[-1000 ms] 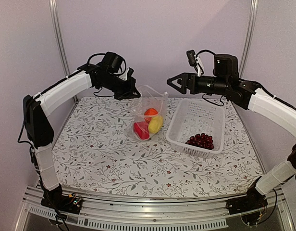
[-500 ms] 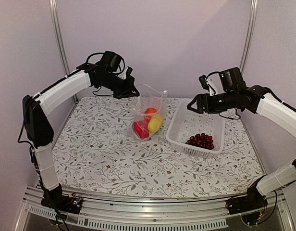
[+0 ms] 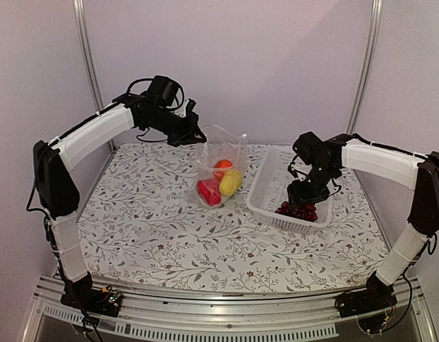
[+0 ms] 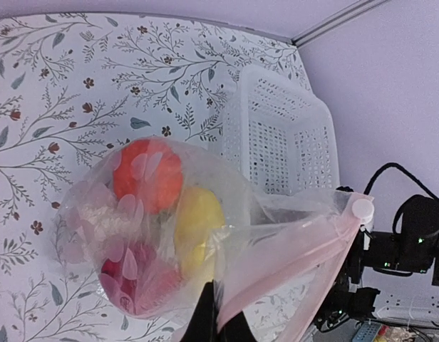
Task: Place the food in the zip-top bag and seal the zipper
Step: Adjust the fake fruit in the bin, then pick up the fake fruit from the bin.
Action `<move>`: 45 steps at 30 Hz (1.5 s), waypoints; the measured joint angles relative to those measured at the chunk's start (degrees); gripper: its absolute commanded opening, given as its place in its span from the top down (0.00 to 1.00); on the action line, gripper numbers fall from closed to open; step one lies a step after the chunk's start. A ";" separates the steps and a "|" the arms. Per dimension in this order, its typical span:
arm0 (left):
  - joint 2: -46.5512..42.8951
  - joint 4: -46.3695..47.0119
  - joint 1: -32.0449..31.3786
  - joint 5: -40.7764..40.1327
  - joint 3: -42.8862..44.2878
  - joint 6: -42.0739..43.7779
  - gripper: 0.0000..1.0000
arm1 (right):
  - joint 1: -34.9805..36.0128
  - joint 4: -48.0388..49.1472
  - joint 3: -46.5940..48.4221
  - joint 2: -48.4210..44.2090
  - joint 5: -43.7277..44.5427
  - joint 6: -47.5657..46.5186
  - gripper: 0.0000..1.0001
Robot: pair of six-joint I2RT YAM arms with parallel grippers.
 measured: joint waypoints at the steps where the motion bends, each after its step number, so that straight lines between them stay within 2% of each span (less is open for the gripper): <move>1: 0.00 0.00 0.00 0.20 -0.02 0.00 1.00 | 0.20 -0.70 0.39 1.05 0.92 -0.28 0.32; 16: -0.39 0.20 0.00 0.74 -2.51 -0.13 1.00 | 0.85 -4.37 6.67 14.36 16.22 -5.38 0.27; 22: -0.66 0.20 0.00 1.07 -2.58 -0.15 1.00 | 0.57 -4.48 12.66 19.96 17.99 -6.10 0.28; 28: -0.79 0.20 0.00 1.62 -2.58 -0.22 1.00 | -3.50 0.35 14.64 21.68 12.07 -4.24 0.32; 36: -0.83 0.20 0.00 1.77 -2.69 -0.55 1.00 | -13.99 6.99 8.41 19.80 -0.57 1.90 0.32; 40: -0.83 0.20 0.00 1.77 -2.69 -0.57 1.00 | -14.47 6.95 9.03 16.94 -3.65 2.56 0.32; 45: -0.83 0.20 0.00 1.75 -2.69 -0.57 1.00 | -11.76 5.49 12.90 13.29 -3.45 -1.70 0.34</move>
